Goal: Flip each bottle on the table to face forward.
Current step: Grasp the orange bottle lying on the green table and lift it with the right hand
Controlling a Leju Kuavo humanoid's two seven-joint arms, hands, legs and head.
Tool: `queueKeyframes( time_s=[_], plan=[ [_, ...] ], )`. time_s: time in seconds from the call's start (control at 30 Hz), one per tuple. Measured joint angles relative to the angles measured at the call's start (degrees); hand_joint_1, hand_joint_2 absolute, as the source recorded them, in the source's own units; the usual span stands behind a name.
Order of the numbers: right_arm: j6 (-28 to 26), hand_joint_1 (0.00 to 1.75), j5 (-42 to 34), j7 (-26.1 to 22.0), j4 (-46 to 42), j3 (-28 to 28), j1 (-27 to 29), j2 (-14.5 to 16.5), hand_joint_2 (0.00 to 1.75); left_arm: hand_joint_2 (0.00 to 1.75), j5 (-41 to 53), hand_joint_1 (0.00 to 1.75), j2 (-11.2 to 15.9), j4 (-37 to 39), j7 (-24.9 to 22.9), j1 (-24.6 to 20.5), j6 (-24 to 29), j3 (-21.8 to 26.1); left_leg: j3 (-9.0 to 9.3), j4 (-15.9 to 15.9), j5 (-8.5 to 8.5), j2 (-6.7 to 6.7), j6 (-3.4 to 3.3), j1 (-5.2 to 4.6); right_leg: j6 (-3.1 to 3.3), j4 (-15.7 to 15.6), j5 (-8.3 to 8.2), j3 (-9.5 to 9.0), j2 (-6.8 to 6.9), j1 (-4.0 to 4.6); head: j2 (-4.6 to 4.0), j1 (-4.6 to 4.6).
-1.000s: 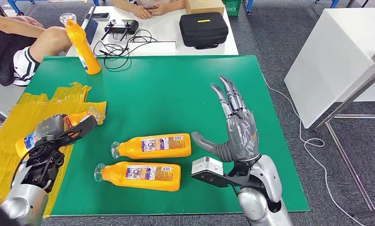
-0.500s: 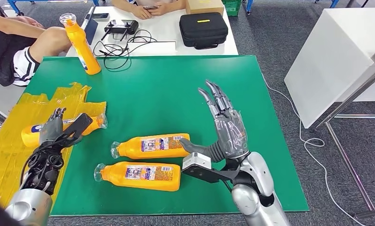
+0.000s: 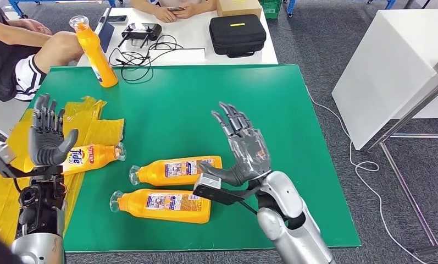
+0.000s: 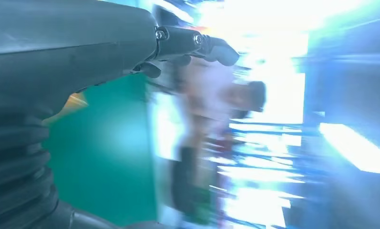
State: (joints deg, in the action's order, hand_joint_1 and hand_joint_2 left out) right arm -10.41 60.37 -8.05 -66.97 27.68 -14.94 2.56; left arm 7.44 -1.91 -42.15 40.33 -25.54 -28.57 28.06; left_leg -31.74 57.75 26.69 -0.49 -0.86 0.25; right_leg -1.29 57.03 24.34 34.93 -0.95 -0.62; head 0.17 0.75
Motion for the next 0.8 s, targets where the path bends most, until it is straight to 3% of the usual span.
queueKeyframes(
  time_s=[0.13,0.3,0.53,0.8],
  plan=[
    [0.2,0.00,3.5,1.5,9.2,2.8,-4.5,2.2,1.75,1.75,-4.9,0.00,-1.9,-7.4,0.0,1.8,-0.8,-4.0,0.01,0.0,-0.01,-0.03,0.00,0.01,0.00,0.0,0.00,-0.02,0.03,0.00,0.00,-0.01],
    [0.7,0.00,7.8,5.4,19.4,5.8,-8.7,4.8,1.75,1.75,-6.2,0.00,-2.8,-11.5,0.0,2.8,-0.3,-7.4,0.02,0.0,-0.02,-0.02,0.01,0.02,0.00,0.0,-0.01,-0.02,0.02,0.01,0.00,0.01],
    [1.2,0.00,8.8,6.3,26.3,7.5,-11.0,6.4,1.75,1.75,-6.4,0.00,-3.0,-13.2,0.0,3.5,-0.2,-9.1,-0.02,0.0,-0.01,-0.03,0.01,0.01,0.00,0.0,0.00,0.00,0.02,0.00,0.00,-0.01],
    [7.1,0.00,10.2,7.3,33.3,9.1,-12.2,7.6,1.75,1.75,-6.7,0.00,-3.1,-12.3,0.0,3.2,1.5,-9.9,0.01,0.0,-0.01,-0.02,0.01,-0.02,0.00,0.0,0.00,-0.01,0.02,0.00,0.00,-0.01]
  ],
)
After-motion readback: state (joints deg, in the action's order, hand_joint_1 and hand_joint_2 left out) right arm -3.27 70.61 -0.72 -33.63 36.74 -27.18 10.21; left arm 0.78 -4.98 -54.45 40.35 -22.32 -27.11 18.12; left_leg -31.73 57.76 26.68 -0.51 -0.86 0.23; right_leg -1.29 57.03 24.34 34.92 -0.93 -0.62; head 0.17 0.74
